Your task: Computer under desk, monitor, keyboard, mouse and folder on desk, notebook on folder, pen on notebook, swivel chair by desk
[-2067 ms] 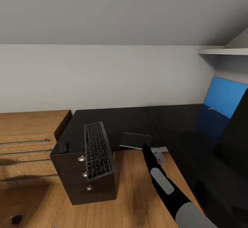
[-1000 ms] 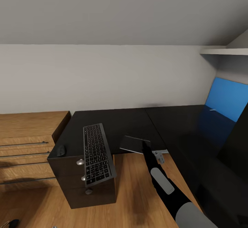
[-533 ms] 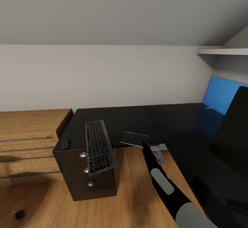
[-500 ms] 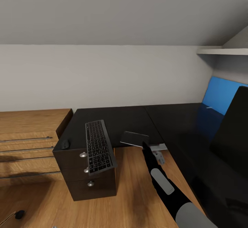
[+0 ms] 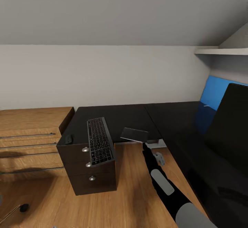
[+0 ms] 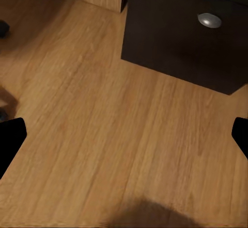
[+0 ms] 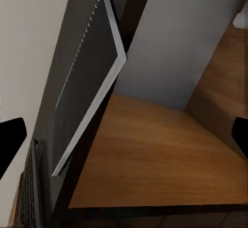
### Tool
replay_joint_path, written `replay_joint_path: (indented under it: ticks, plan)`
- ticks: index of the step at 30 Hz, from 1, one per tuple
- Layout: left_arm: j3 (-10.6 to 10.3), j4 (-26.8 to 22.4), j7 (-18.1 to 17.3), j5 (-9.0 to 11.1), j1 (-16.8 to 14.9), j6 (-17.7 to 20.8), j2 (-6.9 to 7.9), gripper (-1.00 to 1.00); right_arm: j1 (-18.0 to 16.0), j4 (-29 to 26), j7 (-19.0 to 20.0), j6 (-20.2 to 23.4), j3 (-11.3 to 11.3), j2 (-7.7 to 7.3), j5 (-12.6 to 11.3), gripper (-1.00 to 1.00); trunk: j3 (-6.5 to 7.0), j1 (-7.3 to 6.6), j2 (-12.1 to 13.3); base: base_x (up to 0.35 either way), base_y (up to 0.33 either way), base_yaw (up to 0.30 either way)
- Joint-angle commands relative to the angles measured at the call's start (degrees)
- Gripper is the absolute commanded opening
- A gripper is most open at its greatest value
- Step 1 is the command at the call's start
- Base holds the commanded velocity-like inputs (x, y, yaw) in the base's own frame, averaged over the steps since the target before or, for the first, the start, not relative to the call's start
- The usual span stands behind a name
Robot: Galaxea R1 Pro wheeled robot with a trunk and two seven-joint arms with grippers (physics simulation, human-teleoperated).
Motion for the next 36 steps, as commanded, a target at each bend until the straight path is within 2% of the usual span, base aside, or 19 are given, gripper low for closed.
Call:
replay_joint_path:
  ticks: [1, 12, 18, 23, 24, 27, 31, 33, 34, 36]
  plan:
    - [-0.09, -0.08, 0.21, 0.57, 0.02, -0.10, 0.03, 1.00, -0.06, -0.03, -0.23, -0.43, 0.29, -0.04, -0.44, 1.00, -0.04, -0.03, -0.03, -0.305, 0.000, 0.000]
    - [-0.03, -0.06, 0.21, 0.52, 0.02, -0.12, 0.10, 1.00, -0.06, 0.97, -0.18, -0.02, 0.45, -0.17, -0.27, 1.00, -0.04, -0.03, -0.03, -0.280, 0.000, 0.000]
    - [-0.08, -0.07, 0.13, 0.50, 0.02, -0.20, 0.12, 1.00, -0.12, 6.43, -0.31, 0.22, 0.52, 0.05, 0.01, 1.00, -0.04, -0.03, -0.03, -0.056, 0.000, 0.000]
    - [-0.11, 0.18, 0.18, 0.56, 0.02, -0.09, 0.07, 1.00, -0.14, 8.48, -0.37, 0.24, 0.69, 0.23, 0.07, 1.00, 0.85, -1.13, 1.98, -0.013, 0.000, 0.000]
    - [-0.16, 1.49, 0.20, 0.58, 0.02, 0.02, 0.05, 1.00, -0.14, 9.57, -0.33, 0.10, 0.98, 0.91, 0.15, 1.00, 1.03, -1.35, 2.38, -0.003, 0.000, 0.000]
    - [-0.22, 2.12, 0.27, 0.58, 0.02, 0.18, 0.04, 1.00, -0.15, 11.69, -0.21, -0.13, 1.50, 1.57, 1.03, 1.00, 1.57, -2.01, 3.58, -0.002, 0.000, 0.000]
    - [-0.25, 2.44, 0.35, 0.60, 0.02, 0.33, 0.08, 1.00, -0.15, 15.54, -0.11, -0.29, 3.19, 1.93, 4.45, 1.00, 2.29, -2.89, 5.19, 0.000, 0.000, 0.000]
    - [-0.26, 2.54, 0.32, 0.63, 0.02, 0.45, 0.10, 1.00, -0.15, 18.56, -0.08, -0.45, 4.73, 2.04, 7.80, 1.00, 2.65, -3.33, 5.99, 0.000, 0.000, 0.000]
    - [-0.26, 2.65, 0.31, 0.65, 0.02, 0.75, 0.07, 1.00, -0.15, 21.19, -0.07, -0.59, 5.80, 2.10, 10.50, 1.00, 2.83, -3.55, 6.39, 0.000, 0.000, 0.000]
    - [-0.27, 2.87, 0.31, 0.62, 0.02, 1.28, -0.01, 1.00, -0.15, 24.09, -0.06, -0.92, 6.75, 2.15, 13.44, 1.00, 3.19, -3.99, 7.19, 0.000, 0.000, 0.000]
